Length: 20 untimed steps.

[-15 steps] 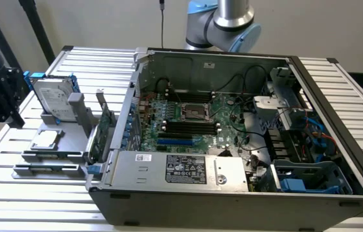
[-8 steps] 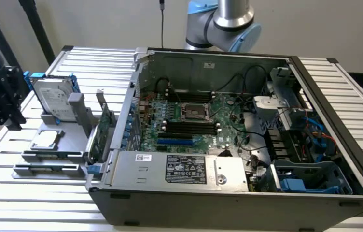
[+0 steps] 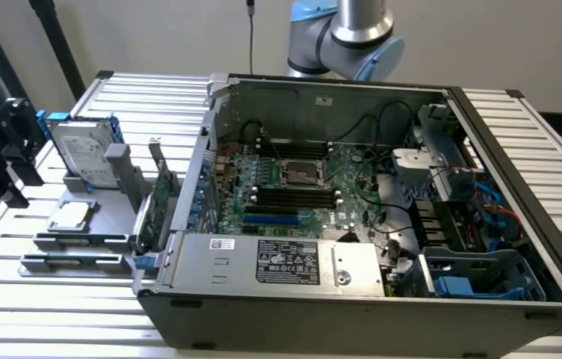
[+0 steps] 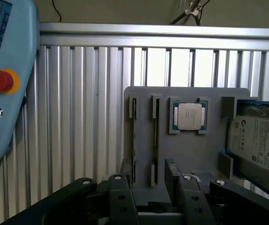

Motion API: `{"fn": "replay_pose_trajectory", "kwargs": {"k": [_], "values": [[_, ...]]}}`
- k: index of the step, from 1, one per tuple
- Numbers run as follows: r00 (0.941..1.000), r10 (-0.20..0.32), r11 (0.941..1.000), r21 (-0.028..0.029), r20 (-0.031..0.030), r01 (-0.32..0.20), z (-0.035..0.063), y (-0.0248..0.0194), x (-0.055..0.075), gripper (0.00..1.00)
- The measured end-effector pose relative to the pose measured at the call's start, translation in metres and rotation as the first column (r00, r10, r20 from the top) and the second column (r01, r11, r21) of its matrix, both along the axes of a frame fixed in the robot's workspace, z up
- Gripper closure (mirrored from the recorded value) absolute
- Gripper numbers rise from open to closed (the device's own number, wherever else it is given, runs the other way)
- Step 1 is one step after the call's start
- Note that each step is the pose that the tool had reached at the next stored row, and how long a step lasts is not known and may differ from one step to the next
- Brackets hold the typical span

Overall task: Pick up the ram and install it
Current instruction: 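Pick up the ram and move it above insertion slot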

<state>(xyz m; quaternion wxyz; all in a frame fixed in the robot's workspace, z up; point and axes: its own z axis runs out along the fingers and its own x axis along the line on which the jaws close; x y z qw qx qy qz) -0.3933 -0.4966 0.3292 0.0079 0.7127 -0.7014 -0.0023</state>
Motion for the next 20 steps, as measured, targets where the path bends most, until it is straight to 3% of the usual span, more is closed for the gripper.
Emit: {"fn": "replay_pose_trajectory", "kwargs": {"k": [7,8,20], "values": [[1.0000,0.000,1.0000,0.0000,0.0000,0.000,-0.0006,-0.0010,0.0000,0.56],[1.0000,0.000,1.0000,0.0000,0.0000,0.000,-0.0007,-0.0010,0.0000,0.50],[1.0000,-0.001,1.0000,0.0000,-0.0001,0.001,-0.0087,-0.0018,-0.0022,0.50]]}}
